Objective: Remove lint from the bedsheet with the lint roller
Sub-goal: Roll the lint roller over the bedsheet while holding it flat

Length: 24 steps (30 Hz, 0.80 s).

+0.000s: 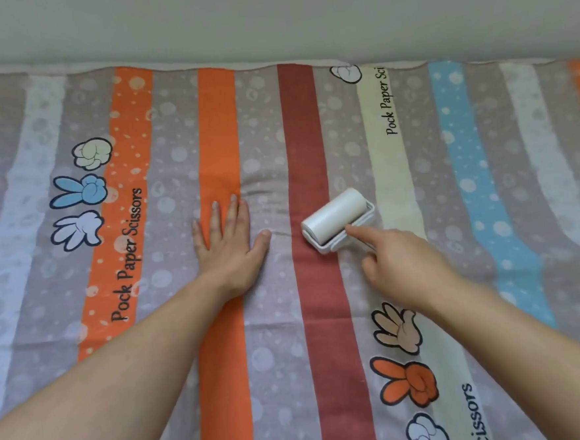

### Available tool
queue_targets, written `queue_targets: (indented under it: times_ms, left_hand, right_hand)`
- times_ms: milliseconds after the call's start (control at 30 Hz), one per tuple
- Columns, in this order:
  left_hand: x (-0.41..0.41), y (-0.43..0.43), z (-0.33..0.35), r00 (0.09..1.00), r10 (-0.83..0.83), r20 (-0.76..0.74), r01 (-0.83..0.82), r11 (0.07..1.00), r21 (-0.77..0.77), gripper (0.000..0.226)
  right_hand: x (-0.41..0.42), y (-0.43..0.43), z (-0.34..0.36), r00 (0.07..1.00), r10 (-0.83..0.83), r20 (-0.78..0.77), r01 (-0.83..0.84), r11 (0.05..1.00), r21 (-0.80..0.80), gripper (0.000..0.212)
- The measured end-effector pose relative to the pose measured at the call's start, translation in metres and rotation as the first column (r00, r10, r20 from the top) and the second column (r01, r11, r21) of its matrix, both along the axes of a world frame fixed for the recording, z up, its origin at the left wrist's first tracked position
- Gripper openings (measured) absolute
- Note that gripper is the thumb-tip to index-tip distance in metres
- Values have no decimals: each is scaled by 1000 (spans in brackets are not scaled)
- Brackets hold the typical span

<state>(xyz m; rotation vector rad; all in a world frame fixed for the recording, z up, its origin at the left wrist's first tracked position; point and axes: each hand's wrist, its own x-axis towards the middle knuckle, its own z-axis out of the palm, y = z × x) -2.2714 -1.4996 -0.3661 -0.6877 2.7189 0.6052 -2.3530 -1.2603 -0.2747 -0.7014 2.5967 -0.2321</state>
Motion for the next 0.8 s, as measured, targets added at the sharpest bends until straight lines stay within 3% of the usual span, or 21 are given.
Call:
queue_targets:
  times_ms: [333, 600, 700, 800]
  left_hand:
    - [0, 6, 16, 1000, 1, 14, 0, 998, -58, 77]
    - [14, -12, 22, 999, 42, -1, -42, 991, -123, 79]
    - [21, -31, 19, 994, 107, 2, -106, 984, -146, 80]
    - [23, -42, 14, 995, 98, 25, -94, 989, -117, 81]
  right_hand:
    - [33, 88, 39, 995, -2, 97, -21, 971, 238, 56]
    - [14, 99, 99, 975, -2, 224, -84, 923, 375, 51]
    - [-6, 72, 124, 979, -73, 191, 16, 959, 283, 49]
    - [-16, 10, 106, 993, -81, 90, 77, 996, 51, 52]
